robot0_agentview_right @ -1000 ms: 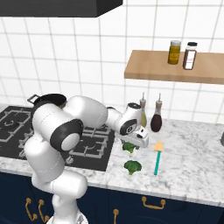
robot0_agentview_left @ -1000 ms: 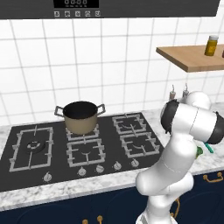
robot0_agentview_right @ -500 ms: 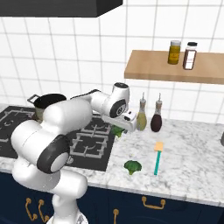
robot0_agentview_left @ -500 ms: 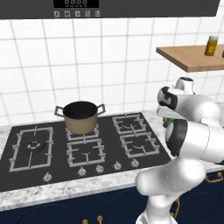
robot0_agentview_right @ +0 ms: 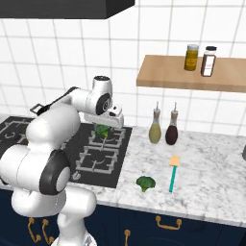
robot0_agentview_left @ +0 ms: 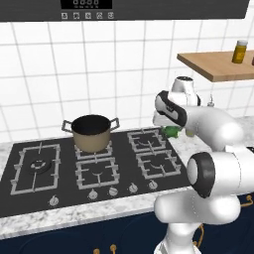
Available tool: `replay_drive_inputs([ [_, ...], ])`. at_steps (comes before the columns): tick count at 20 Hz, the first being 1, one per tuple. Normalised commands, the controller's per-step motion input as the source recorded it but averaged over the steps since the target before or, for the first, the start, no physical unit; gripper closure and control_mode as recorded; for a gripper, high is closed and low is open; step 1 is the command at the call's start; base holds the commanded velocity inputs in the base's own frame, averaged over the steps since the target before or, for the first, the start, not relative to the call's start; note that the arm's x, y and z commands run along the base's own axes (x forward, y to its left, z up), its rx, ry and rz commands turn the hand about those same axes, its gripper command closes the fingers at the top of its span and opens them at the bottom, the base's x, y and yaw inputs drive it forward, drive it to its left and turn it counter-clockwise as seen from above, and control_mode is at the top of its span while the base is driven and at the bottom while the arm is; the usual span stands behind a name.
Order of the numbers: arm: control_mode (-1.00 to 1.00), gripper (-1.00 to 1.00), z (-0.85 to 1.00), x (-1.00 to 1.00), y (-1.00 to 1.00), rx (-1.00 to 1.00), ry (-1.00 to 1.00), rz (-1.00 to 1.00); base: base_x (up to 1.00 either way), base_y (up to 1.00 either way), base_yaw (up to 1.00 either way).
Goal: Put the broccoli and broccoli in the pot. Retrieve the spatula and lightly stir the vegetables in the pot.
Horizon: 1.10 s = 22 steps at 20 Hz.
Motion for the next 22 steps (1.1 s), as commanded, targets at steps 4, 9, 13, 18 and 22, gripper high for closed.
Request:
replay_drive_inputs([
  [4, -1.00, 1.00, 0.51, 0.30, 0.99, 0.00, -0.04, 0.22, 0.00, 0.00, 0.00],
  [9, -1.00, 1.00, 0.46, 0.42, 0.96, 0.00, -0.08, 0.15, 0.00, 0.00, 0.00],
  [13, -1.00, 1.00, 0.14, 0.46, 0.68, 0.00, -0.26, 0.05, 0.00, 0.00, 0.00],
  [18, -1.00, 1.00, 0.00, 0.49, 0.67, 0.00, -0.23, 0.03, 0.00, 0.00, 0.00],
  [22, -1.00, 1.00, 0.00, 0.50, 0.75, -0.01, -0.04, 0.00, 0.00, 0.00, 0.00],
])
